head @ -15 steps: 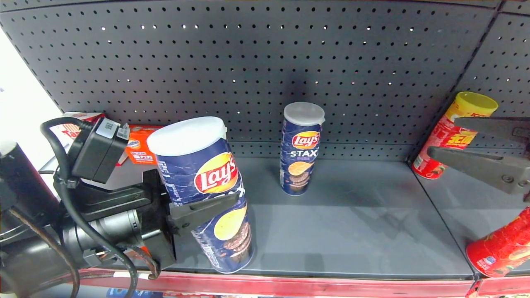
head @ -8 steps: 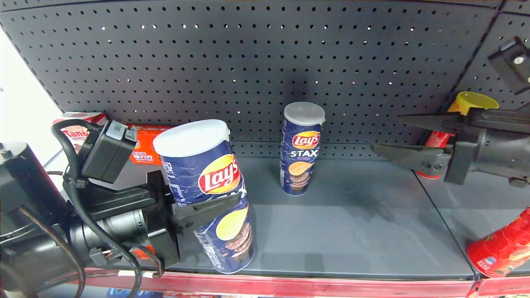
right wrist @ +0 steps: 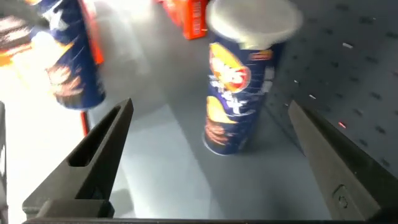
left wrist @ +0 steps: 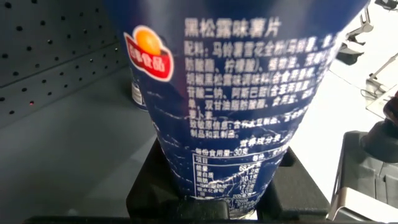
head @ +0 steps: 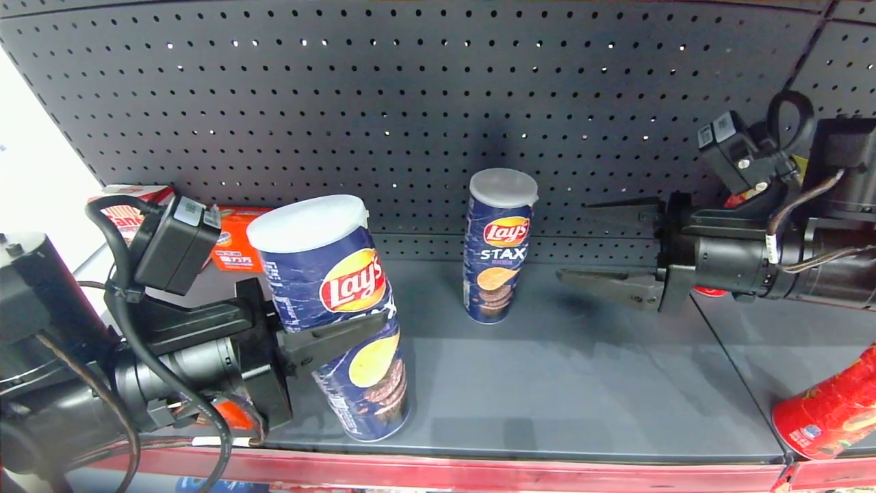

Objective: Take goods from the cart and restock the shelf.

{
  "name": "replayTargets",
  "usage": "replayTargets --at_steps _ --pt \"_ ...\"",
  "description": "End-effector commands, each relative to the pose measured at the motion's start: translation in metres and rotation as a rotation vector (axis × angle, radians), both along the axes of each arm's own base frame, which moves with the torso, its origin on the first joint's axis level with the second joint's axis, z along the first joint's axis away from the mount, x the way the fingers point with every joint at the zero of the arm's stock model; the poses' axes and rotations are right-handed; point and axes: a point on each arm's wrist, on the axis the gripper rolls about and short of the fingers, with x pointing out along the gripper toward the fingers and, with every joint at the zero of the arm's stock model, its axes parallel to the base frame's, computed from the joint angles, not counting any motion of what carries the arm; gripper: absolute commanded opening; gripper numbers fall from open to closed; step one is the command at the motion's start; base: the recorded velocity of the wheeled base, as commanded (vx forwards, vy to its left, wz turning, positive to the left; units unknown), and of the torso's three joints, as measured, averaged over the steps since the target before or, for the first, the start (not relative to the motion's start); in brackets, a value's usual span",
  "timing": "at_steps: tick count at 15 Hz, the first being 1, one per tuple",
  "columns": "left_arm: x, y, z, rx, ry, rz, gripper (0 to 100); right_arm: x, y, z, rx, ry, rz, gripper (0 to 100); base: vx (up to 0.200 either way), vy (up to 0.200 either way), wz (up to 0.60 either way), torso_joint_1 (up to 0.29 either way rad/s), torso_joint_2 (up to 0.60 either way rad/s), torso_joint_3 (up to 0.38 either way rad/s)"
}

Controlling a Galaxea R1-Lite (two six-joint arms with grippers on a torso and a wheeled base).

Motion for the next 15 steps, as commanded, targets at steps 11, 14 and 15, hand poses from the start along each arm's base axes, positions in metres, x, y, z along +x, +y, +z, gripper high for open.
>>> replayTargets --at_steps 11,14,15 --pt "-0.001 -0.001 -0.001 0.002 0.004 -0.009 0 0.022 0.010 -0.013 -0.053 0.102 0.158 100 0.000 0.000 0.00 0.000 0.00 0.000" --pt "-0.001 -0.001 -0.001 0.001 0.003 -0.010 0 0.040 0.011 -0.016 -0.078 0.048 0.147 100 0.000 0.000 0.00 0.000 0.00 0.000" --pt "-0.001 -0.001 -0.001 0.001 0.001 -0.009 0 0.045 0.013 -0.016 -0.079 0.038 0.144 100 0.000 0.000 0.00 0.000 0.00 0.000"
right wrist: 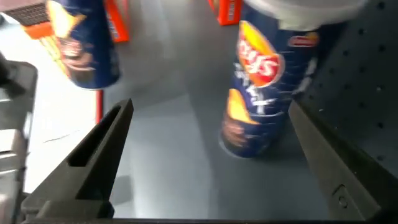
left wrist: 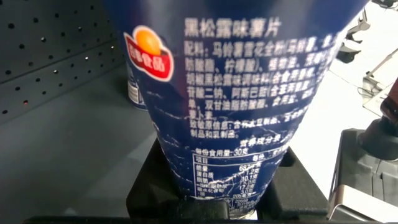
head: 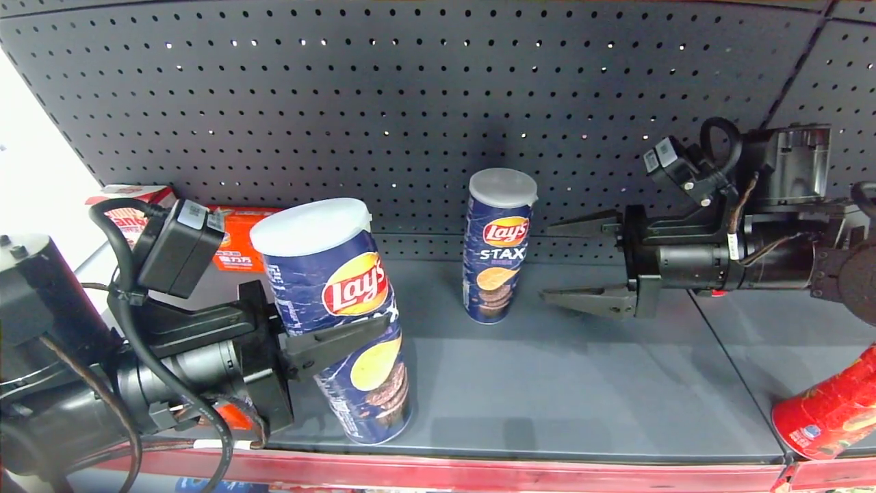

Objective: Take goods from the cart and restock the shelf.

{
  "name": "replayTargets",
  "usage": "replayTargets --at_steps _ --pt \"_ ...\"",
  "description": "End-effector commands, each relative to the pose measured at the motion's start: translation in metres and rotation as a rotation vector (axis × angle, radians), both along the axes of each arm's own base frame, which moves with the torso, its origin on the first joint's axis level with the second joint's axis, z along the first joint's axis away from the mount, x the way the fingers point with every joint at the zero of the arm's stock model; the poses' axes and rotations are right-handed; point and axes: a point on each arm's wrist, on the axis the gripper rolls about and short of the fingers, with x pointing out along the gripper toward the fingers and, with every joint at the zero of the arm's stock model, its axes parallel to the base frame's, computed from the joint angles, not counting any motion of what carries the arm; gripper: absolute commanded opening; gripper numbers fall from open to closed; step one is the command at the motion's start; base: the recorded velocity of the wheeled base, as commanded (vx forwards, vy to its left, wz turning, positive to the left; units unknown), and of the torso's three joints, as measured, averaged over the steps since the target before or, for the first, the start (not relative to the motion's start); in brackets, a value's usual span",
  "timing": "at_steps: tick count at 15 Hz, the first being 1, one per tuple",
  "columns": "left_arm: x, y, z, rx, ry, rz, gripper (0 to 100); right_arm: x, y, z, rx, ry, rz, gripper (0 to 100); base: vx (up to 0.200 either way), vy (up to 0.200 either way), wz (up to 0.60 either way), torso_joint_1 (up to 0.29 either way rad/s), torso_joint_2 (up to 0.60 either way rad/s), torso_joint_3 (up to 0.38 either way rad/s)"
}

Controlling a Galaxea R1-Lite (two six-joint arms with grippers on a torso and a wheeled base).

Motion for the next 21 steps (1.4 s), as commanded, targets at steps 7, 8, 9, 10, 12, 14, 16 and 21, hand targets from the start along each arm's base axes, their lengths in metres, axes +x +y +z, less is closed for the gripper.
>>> replayTargets --at_steps 7,8,9,10,12,14,16,21 --pt "0.000 0.000 0.000 -0.001 -0.001 0.001 0 0.044 0.002 -0.012 -0.012 -0.017 -0.045 100 0.000 0.000 0.00 0.000 0.00 0.000" --pt "0.000 0.000 0.000 0.000 0.001 0.001 0 0.049 0.003 -0.014 -0.011 -0.011 -0.043 100 0.000 0.000 0.00 0.000 0.00 0.000" --pt "0.000 0.000 0.000 -0.001 -0.001 0.001 0 0.053 0.005 -0.015 -0.011 -0.012 -0.043 100 0.000 0.000 0.00 0.000 0.00 0.000" --pt "0.000 0.000 0.000 0.000 0.001 0.001 0 0.062 0.011 -0.017 -0.009 -0.014 -0.036 100 0.000 0.000 0.00 0.000 0.00 0.000" --pt "0.001 0.000 0.000 0.001 0.002 0.002 0 0.071 0.018 -0.021 -0.008 -0.014 -0.026 100 0.000 0.000 0.00 0.000 0.00 0.000" --pt "0.001 0.000 -0.001 0.001 0.004 0.002 0 0.078 0.025 -0.026 -0.011 -0.008 -0.016 100 0.000 0.000 0.00 0.000 0.00 0.000" --pt "0.002 0.000 -0.001 0.003 0.006 0.004 0 0.084 0.031 -0.030 -0.010 -0.008 -0.006 100 0.000 0.000 0.00 0.000 0.00 0.000" --pt "0.002 0.000 -0.002 0.003 0.006 0.005 0 0.093 0.038 -0.041 -0.014 0.003 0.001 100 0.000 0.000 0.00 0.000 0.00 0.000"
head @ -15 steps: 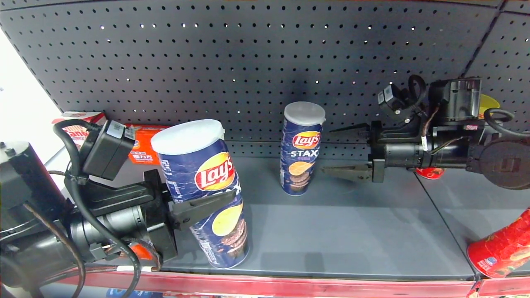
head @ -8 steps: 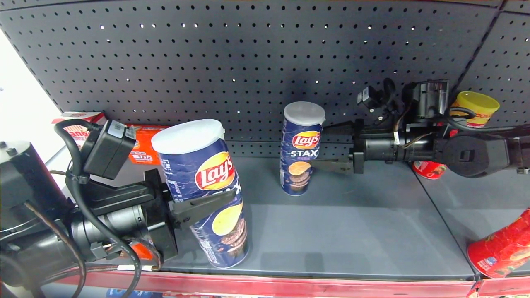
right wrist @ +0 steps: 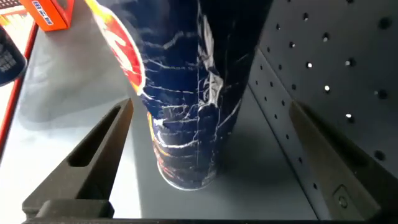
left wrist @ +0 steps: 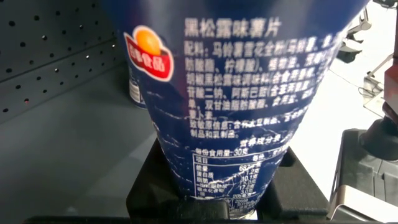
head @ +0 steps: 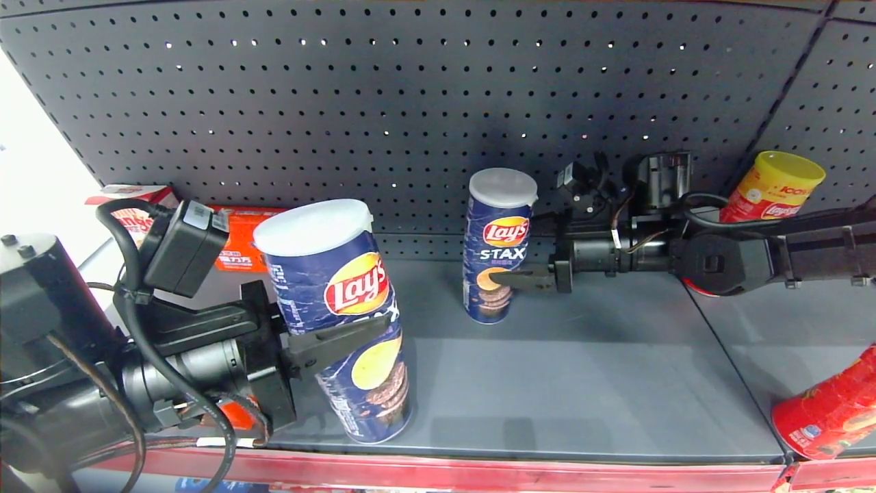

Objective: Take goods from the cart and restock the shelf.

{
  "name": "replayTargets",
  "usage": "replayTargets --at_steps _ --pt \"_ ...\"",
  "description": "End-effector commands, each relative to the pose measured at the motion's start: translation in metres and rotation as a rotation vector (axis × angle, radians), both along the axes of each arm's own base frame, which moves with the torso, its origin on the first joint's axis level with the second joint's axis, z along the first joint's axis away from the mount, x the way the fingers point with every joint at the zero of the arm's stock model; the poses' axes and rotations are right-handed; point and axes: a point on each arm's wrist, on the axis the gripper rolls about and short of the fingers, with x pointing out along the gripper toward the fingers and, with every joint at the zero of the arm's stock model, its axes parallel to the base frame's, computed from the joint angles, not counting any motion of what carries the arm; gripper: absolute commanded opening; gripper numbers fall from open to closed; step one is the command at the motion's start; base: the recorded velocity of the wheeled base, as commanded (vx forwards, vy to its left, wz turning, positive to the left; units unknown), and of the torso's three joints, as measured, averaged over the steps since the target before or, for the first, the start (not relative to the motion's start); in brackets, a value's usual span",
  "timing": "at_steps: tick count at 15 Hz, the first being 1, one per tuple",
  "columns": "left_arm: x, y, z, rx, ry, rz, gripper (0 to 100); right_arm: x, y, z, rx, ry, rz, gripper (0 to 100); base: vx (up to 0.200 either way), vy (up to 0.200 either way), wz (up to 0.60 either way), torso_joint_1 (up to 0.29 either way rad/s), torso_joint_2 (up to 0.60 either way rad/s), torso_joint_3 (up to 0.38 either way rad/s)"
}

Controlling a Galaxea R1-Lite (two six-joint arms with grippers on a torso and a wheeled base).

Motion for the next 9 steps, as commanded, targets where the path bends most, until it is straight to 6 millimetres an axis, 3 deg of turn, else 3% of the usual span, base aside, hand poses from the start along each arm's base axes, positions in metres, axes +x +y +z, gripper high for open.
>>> replayTargets --at_steps 1,9 --pt "0.000 0.000 -0.001 0.001 0.002 0.001 0 0.006 0.005 -0.010 -0.003 0.011 0.006 100 0.000 0.000 0.00 0.000 0.00 0.000" --pt "0.002 -0.001 -0.003 0.005 0.012 0.002 0 0.014 0.023 -0.021 0.055 0.028 0.023 100 0.000 0.000 0.00 0.000 0.00 0.000"
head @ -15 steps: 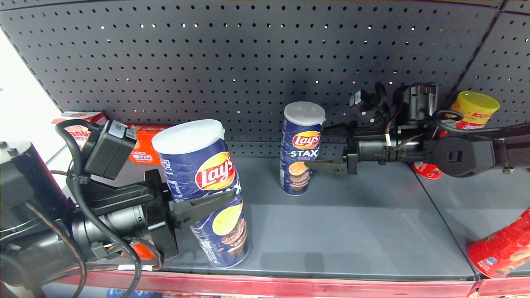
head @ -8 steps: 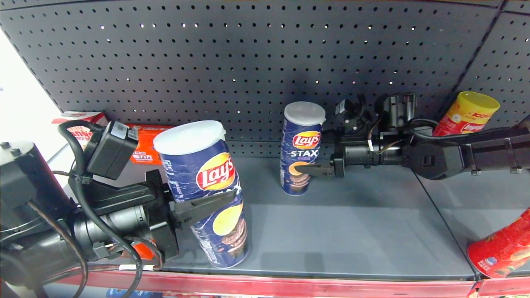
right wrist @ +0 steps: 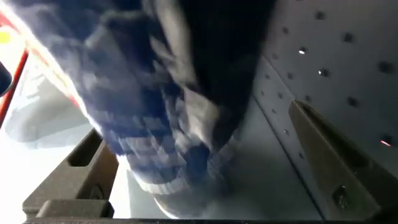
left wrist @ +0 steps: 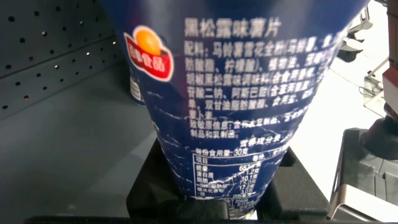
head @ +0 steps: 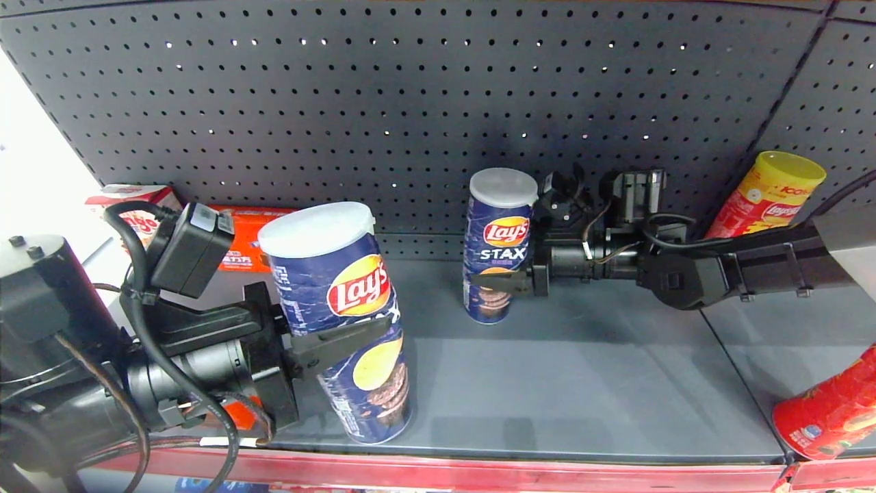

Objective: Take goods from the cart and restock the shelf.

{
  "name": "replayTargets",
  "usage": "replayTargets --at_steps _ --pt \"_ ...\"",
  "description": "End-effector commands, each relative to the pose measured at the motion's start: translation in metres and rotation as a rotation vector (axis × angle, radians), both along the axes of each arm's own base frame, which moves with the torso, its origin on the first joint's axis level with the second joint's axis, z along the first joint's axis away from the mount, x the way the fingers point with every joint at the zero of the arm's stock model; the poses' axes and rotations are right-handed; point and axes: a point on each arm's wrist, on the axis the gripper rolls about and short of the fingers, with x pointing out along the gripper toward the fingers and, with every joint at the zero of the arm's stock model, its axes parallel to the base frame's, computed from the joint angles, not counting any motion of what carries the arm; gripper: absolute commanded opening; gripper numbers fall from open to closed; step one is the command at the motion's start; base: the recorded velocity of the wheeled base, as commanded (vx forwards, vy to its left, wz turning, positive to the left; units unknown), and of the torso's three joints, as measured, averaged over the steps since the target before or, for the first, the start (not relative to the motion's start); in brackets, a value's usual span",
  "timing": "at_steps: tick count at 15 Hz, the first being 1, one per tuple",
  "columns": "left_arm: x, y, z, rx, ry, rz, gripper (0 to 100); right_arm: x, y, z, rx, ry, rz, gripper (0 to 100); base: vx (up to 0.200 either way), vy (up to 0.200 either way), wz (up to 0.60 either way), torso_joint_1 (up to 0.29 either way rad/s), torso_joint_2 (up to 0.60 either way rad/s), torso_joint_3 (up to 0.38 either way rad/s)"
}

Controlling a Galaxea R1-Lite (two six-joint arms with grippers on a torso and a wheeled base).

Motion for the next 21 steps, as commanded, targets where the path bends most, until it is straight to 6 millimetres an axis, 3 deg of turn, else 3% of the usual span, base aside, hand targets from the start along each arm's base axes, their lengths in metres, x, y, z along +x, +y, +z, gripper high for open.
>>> replayTargets --at_steps 1,3,4,11,14,16,18,21 --pt "0.000 0.000 -0.001 0.002 0.004 0.000 0 0.001 0.003 -0.004 -0.003 0.007 0.005 100 0.000 0.000 0.00 0.000 0.00 0.000" --pt "0.000 0.000 -0.001 0.002 0.004 0.001 0 0.001 0.003 -0.006 -0.004 0.012 0.012 100 0.000 0.000 0.00 0.000 0.00 0.000" --pt "0.000 0.000 -0.001 0.002 0.006 0.001 0 0.001 0.004 -0.006 -0.005 0.015 0.015 0 0.000 0.000 0.00 0.000 0.00 0.000" --pt "0.001 -0.001 -0.002 0.003 0.007 0.001 0 -0.006 0.006 -0.008 -0.012 0.029 0.024 0 0.000 0.000 0.00 0.000 0.00 0.000" --pt "0.001 0.000 -0.002 0.004 0.010 0.001 0 -0.023 0.000 0.011 0.002 -0.001 0.026 0 0.000 0.000 0.00 0.000 0.00 0.000" --pt "0.001 -0.001 -0.002 0.003 0.007 0.001 0 -0.045 -0.008 0.023 0.010 -0.018 0.033 0 0.000 0.000 0.00 0.000 0.00 0.000" --pt "0.001 0.000 -0.002 0.004 0.010 0.001 0 -0.080 -0.016 0.028 0.022 -0.043 0.055 0 0.000 0.000 0.00 0.000 0.00 0.000" --pt "0.001 0.000 -0.002 0.004 0.010 0.001 0 -0.119 -0.025 0.022 0.014 -0.035 0.063 0 0.000 0.000 0.00 0.000 0.00 0.000"
